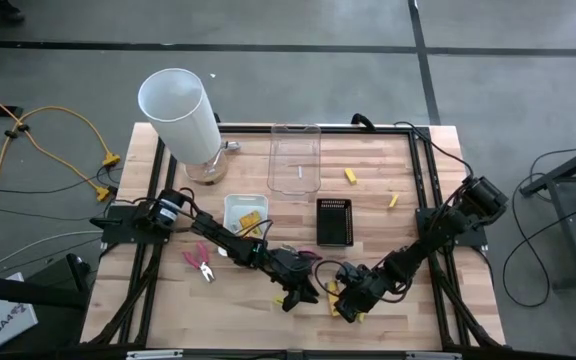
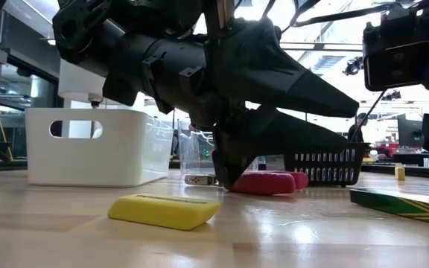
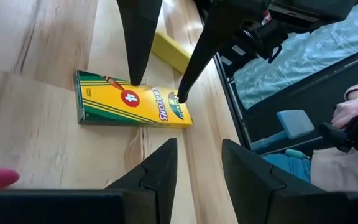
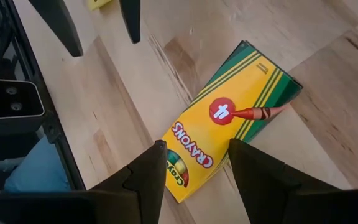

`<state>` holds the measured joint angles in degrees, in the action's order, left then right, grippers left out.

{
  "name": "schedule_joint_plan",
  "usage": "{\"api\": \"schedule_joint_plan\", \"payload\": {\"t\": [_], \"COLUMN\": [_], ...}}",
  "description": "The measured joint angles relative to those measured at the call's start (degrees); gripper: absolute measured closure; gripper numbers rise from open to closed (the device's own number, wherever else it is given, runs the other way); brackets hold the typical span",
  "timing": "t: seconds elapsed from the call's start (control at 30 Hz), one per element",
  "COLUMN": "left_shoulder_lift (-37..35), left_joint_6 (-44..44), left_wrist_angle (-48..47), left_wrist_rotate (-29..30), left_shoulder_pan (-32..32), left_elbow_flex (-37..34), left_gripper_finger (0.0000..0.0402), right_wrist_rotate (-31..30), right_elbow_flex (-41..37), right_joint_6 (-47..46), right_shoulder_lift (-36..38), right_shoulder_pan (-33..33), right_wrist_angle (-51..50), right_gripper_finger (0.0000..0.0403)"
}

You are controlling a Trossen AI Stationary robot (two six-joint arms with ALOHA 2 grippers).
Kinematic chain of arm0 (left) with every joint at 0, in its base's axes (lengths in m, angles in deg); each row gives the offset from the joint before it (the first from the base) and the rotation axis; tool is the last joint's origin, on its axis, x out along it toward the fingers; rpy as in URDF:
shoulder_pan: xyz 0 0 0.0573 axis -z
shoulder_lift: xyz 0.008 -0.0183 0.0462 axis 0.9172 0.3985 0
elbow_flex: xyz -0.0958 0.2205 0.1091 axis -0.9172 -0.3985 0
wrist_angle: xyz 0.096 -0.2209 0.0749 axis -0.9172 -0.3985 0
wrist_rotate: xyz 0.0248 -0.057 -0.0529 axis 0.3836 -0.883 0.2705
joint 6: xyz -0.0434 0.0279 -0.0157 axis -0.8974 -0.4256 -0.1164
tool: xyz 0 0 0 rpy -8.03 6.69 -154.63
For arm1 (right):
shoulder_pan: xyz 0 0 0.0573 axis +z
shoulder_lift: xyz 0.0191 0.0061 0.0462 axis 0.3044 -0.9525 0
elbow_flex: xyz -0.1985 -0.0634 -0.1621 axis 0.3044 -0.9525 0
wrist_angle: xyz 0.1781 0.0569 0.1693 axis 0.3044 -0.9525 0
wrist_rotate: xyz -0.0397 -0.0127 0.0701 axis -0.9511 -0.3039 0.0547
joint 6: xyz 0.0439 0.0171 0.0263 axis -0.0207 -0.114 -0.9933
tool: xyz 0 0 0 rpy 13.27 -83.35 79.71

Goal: Pick & Place School Supplies
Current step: Put the box of crayon into the white bin

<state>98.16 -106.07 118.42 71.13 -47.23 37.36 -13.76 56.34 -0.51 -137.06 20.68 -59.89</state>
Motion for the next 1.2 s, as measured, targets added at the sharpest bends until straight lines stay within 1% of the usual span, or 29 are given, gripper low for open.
{"api": "schedule_joint_plan", "payload": {"t": [0.13,0.3,0.4,0.63,0.83,1.0,1.2], "left_shoulder_lift": [0.0,0.0,0.0,0.0,0.0,0.0,0.0], "left_joint_6": [0.0,0.0,0.0,0.0,-0.1,-0.1,-0.2], "left_wrist_angle": [0.0,0.0,0.0,0.0,0.0,0.0,-0.1], "left_wrist_rotate": [0.0,0.0,0.0,-0.2,-0.1,-0.1,-0.1], "left_shoulder_pan": [0.0,0.1,0.1,0.1,0.1,0.1,0.1], "left_elbow_flex": [0.0,0.0,0.0,0.1,0.1,0.1,0.1], "left_gripper_finger": [0.028,0.028,0.028,0.028,0.028,0.028,0.028], "right_wrist_rotate": [1.4,4.9,5.7,2.9,2.3,2.2,0.1], "right_elbow_flex": [0.0,0.0,-0.1,-0.2,-0.2,-0.2,-0.2], "right_joint_6": [0.3,0.9,2.0,2.6,2.9,3.4,3.4], "right_shoulder_lift": [0.1,0.2,1.2,3.9,3.9,3.9,4.0], "right_shoulder_pan": [-0.7,-2.2,-2.5,-2.5,-2.5,-2.4,-1.3], "right_wrist_angle": [-0.9,-2.2,-2.6,-3.0,-2.5,-0.1,0.8], "right_gripper_finger": [0.0234,0.0234,0.0234,0.0234,0.0234,0.0234,0.0234]}}
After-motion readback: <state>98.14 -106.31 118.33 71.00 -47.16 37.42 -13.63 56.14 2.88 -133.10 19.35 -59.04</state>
